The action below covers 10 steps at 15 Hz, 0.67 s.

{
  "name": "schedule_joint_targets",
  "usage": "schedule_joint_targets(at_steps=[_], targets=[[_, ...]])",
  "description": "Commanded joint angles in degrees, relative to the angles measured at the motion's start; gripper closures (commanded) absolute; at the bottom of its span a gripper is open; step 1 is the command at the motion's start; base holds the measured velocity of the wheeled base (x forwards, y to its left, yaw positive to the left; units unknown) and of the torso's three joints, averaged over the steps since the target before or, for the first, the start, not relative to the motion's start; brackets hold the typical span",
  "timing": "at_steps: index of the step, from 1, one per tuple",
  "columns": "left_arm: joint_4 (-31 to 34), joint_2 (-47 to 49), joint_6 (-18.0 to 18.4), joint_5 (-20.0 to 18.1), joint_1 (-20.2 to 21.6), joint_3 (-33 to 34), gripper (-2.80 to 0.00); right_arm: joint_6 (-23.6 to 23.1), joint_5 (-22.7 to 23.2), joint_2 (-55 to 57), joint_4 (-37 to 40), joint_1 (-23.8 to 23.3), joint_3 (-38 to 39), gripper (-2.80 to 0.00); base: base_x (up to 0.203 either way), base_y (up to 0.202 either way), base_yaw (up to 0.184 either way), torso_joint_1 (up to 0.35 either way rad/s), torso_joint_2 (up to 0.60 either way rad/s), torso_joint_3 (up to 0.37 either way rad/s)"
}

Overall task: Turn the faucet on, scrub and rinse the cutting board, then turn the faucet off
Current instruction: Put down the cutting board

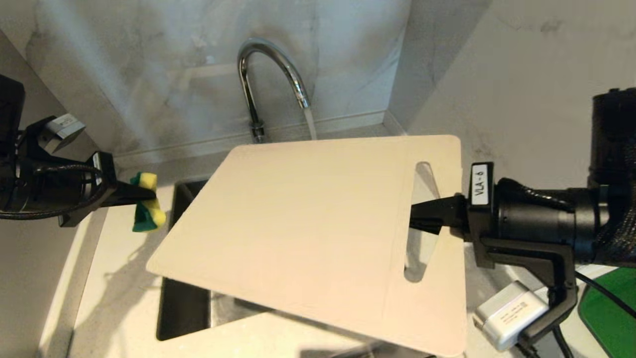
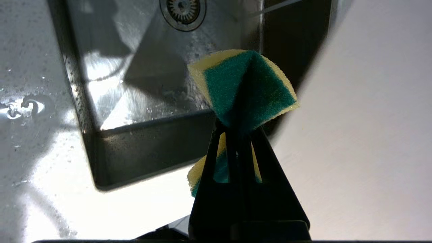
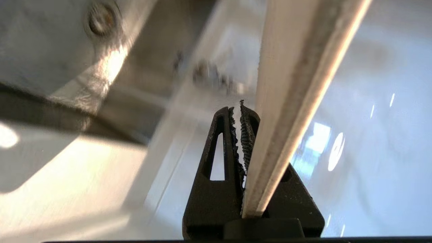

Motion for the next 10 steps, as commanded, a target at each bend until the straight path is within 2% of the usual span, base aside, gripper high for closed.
schedule_joint_targets(at_steps=[1, 4, 7, 10], targets=[[1.17, -0.5, -0.06, -0.06, 0.0, -0.01, 0.0, 2.11, 0.34, -2.08, -0.16, -3.04, -2.02, 0.0, 0.0, 0.0, 0.0, 0.0, 0.0, 0.0], [1.51, -0.41, 0.06, 1.37, 0.0, -0.09, 0.0, 3.56, 0.41, -3.58, -0.19, -8.13, -2.95, 0.0, 0.0, 0.0, 0.0, 0.0, 0.0, 0.0], [2.53, -0.42, 0.18, 1.87, 0.0, -0.09, 0.0, 7.34, 0.41, -5.39, -0.34, -13.75, -3.06, 0.0, 0.0, 0.0, 0.0, 0.0, 0.0, 0.0], [2.91, -0.15, 0.36, 2.05, 0.0, -0.35, 0.0, 11.88, 0.52, -7.17, -6.47, -16.2, -0.25, 0.0, 0.0, 0.0, 0.0, 0.0, 0.0, 0.0]])
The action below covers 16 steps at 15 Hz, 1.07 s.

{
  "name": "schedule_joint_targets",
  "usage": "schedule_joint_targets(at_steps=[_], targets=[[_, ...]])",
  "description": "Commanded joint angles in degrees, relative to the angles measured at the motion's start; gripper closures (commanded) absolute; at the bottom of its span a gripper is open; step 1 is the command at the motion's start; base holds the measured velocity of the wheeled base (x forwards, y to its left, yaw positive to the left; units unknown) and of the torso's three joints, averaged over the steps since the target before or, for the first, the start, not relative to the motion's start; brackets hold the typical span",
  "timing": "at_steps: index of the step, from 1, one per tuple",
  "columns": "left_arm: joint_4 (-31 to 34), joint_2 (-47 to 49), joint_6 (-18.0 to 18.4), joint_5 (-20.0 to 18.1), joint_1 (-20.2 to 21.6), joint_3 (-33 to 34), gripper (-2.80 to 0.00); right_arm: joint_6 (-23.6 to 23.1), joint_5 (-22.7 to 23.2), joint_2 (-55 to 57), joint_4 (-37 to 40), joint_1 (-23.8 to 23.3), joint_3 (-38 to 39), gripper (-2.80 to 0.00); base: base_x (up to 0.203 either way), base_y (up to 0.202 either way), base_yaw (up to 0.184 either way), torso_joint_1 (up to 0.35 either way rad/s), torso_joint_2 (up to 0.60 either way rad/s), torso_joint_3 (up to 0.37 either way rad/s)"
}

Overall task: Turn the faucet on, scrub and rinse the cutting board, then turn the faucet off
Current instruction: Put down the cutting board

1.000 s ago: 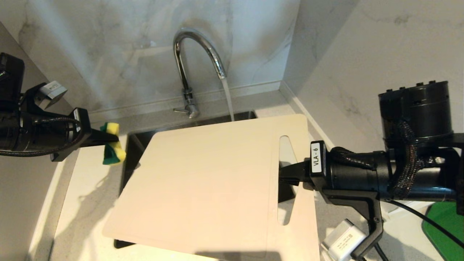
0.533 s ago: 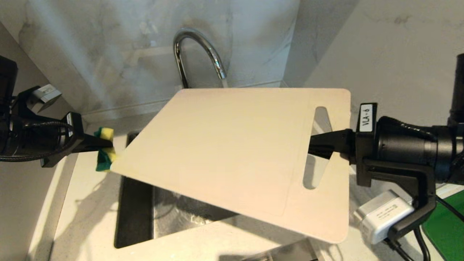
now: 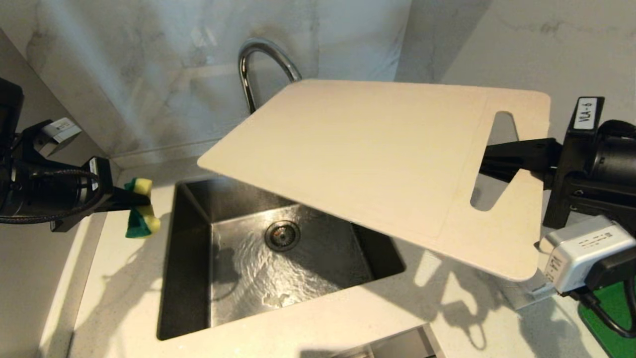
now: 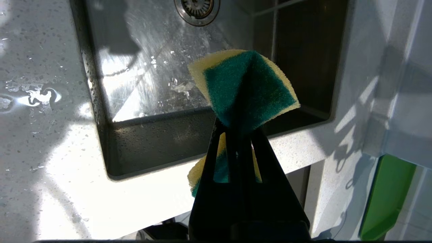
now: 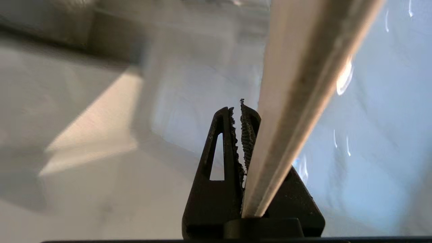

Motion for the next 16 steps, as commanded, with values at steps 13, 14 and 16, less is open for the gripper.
schedule_joint_targets(at_steps=[13, 14, 16], targets=[[-0.35, 3.74, -0.1, 0.3, -0.09, -0.71, 0.0, 5.57, -3.41, -3.38, -11.99, 0.53, 11.43, 0.0, 0.0, 0.0, 0.0, 0.0, 0.0, 0.0], [-0.35, 3.83, -0.06, 0.3, -0.09, -0.8, 0.0, 5.66, -4.17, -3.3, -11.99, 1.36, 11.31, 0.0, 0.0, 0.0, 0.0, 0.0, 0.0, 0.0], [-0.3, 3.87, -0.01, 0.3, -0.09, -1.06, 0.0, 6.58, -5.47, -3.18, -11.99, 3.14, 11.16, 0.0, 0.0, 0.0, 0.0, 0.0, 0.0, 0.0]])
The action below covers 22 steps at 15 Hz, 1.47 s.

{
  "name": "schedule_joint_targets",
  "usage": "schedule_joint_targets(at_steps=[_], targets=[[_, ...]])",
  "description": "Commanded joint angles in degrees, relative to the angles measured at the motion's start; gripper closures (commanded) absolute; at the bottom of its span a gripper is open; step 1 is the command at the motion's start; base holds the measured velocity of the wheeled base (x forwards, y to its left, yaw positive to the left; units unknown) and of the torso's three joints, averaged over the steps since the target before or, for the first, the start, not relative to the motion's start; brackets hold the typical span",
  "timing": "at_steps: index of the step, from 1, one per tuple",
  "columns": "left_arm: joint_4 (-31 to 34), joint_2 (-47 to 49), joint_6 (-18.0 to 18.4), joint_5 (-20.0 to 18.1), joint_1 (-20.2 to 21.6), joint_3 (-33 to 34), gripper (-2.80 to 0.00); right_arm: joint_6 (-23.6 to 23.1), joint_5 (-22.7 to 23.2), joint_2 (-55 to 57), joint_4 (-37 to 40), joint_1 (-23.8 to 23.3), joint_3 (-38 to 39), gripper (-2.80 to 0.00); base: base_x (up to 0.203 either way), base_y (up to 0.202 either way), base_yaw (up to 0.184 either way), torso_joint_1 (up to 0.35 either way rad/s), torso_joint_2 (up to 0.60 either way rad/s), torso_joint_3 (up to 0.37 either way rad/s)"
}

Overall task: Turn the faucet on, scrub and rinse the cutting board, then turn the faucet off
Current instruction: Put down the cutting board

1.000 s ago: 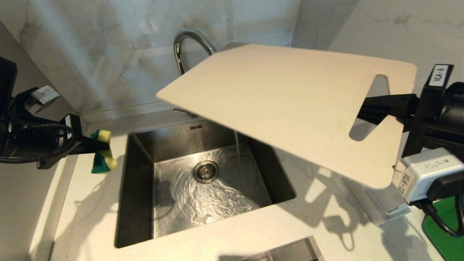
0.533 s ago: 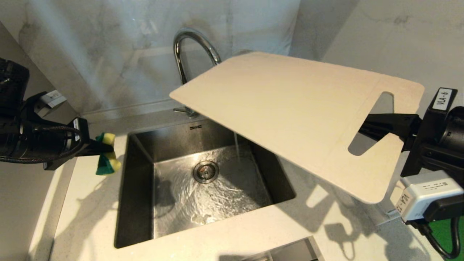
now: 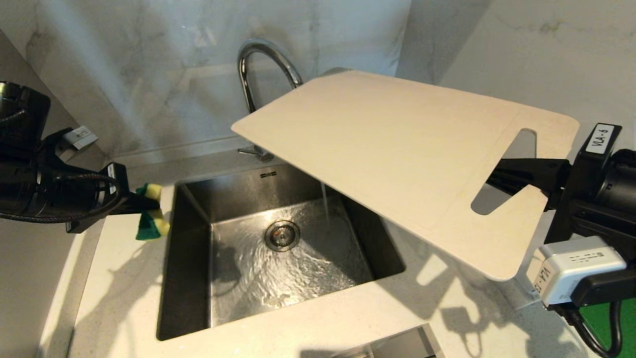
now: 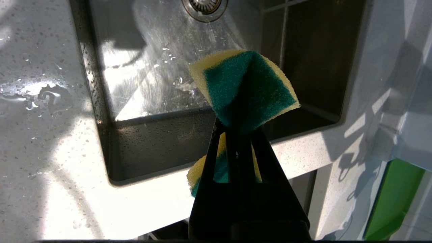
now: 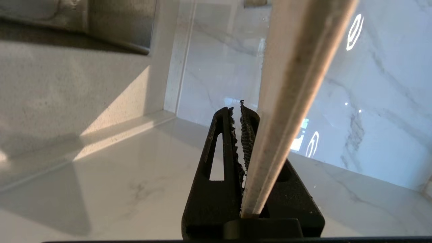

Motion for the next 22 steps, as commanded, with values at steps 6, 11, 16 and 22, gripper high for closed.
schedule_joint_targets(at_steps=[6, 11, 16, 22], targets=[[0.08, 1.12, -0.27, 0.0, 0.0, -0.45, 0.0, 2.15, -3.08, 1.6, -0.17, 3.84, -1.23, 0.0, 0.0, 0.0, 0.0, 0.0, 0.0, 0.0], [0.16, 1.47, -0.19, 0.0, 0.17, -1.2, 0.0, 3.94, -7.2, 2.95, -0.2, 9.41, -3.23, 0.0, 0.0, 0.0, 0.0, 0.0, 0.0, 0.0], [0.25, 1.74, -0.18, 0.0, 0.09, -2.23, 0.0, 3.91, -11.36, 2.77, -2.45, 10.74, -3.32, 0.0, 0.0, 0.0, 0.0, 0.0, 0.0, 0.0], [0.43, 2.18, -0.1, 0.0, 0.09, -3.08, 0.0, 4.83, -31.95, 2.04, -7.11, 22.24, -2.93, 0.0, 0.0, 0.0, 0.0, 0.0, 0.0, 0.0]])
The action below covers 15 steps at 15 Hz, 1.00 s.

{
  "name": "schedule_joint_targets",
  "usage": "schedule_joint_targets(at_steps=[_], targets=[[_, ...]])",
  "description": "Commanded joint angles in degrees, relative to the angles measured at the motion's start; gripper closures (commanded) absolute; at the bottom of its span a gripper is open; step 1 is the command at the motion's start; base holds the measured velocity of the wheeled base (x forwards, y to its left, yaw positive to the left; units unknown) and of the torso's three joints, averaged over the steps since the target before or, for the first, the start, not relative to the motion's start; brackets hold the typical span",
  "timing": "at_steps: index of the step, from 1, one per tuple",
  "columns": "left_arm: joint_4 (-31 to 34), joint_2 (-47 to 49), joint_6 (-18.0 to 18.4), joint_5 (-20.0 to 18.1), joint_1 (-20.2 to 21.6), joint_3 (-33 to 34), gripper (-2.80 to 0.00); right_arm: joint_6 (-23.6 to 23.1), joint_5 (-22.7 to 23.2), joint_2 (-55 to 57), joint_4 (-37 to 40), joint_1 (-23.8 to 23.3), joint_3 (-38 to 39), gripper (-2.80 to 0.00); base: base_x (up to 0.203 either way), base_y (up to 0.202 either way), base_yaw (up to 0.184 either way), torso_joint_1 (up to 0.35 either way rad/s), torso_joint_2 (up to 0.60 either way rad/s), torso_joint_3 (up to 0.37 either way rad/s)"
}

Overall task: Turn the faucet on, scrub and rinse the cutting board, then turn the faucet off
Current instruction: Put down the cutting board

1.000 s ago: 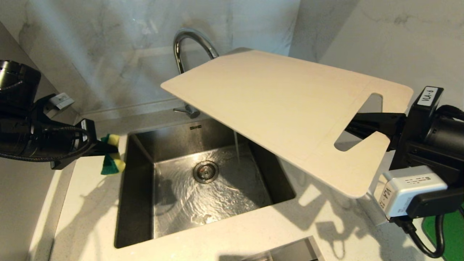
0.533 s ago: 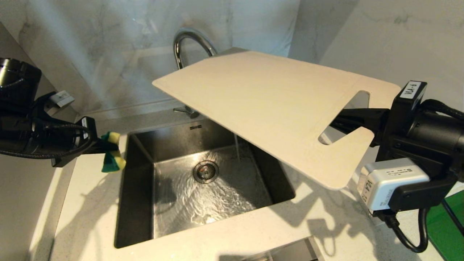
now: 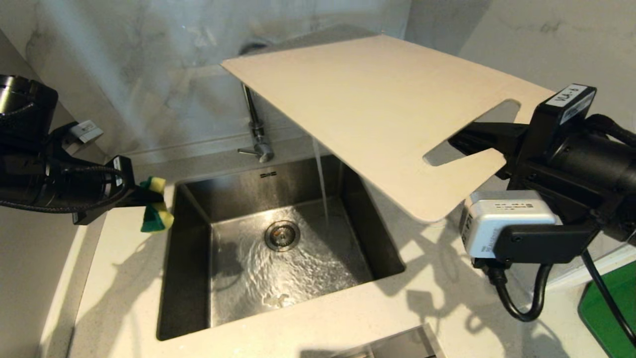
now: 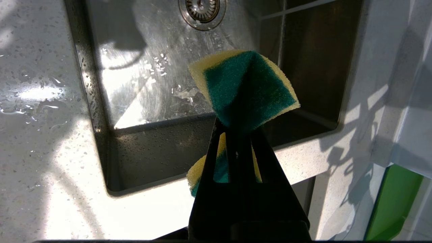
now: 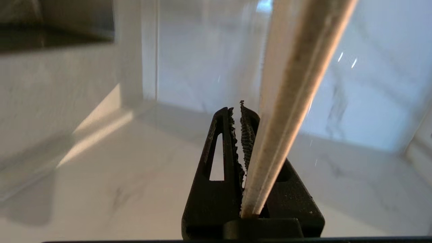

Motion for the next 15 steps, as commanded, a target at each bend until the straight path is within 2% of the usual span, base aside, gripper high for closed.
schedule_joint_targets(at_steps=[1, 3, 5, 11, 13, 15], targets=[[0.15, 0.2, -0.09, -0.15, 0.09, -0.07, 0.0, -0.91, -8.41, -0.55, -0.36, 4.33, -0.01, 0.0, 0.0, 0.0, 0.0, 0.0, 0.0, 0.0], [0.06, 0.65, 0.16, -0.15, 0.09, -0.07, 0.0, -1.07, -16.66, -0.73, -0.37, 8.33, -0.09, 0.0, 0.0, 0.0, 0.0, 0.0, 0.0, 0.0], [-0.12, 1.08, 0.26, -0.21, 0.01, -0.07, 0.0, -1.04, -22.66, -0.69, -0.37, 10.57, -0.57, 0.0, 0.0, 0.0, 0.0, 0.0, 0.0, 0.0], [-0.03, 1.0, 1.58, -0.26, 0.0, -0.07, 0.0, -0.28, -26.82, 1.37, -0.2, 12.16, -4.26, 0.0, 0.0, 0.0, 0.0, 0.0, 0.0, 0.0], [0.06, 0.91, 1.58, -0.24, 0.0, -0.07, 0.0, 0.92, -30.87, 1.94, -0.1, 14.83, -5.27, 0.0, 0.0, 0.0, 0.0, 0.0, 0.0, 0.0], [0.06, 0.82, 1.67, -0.24, 0.0, -0.07, 0.0, 4.1, -36.54, 2.18, 0.26, 18.09, -5.29, 0.0, 0.0, 0.0, 0.0, 0.0, 0.0, 0.0]])
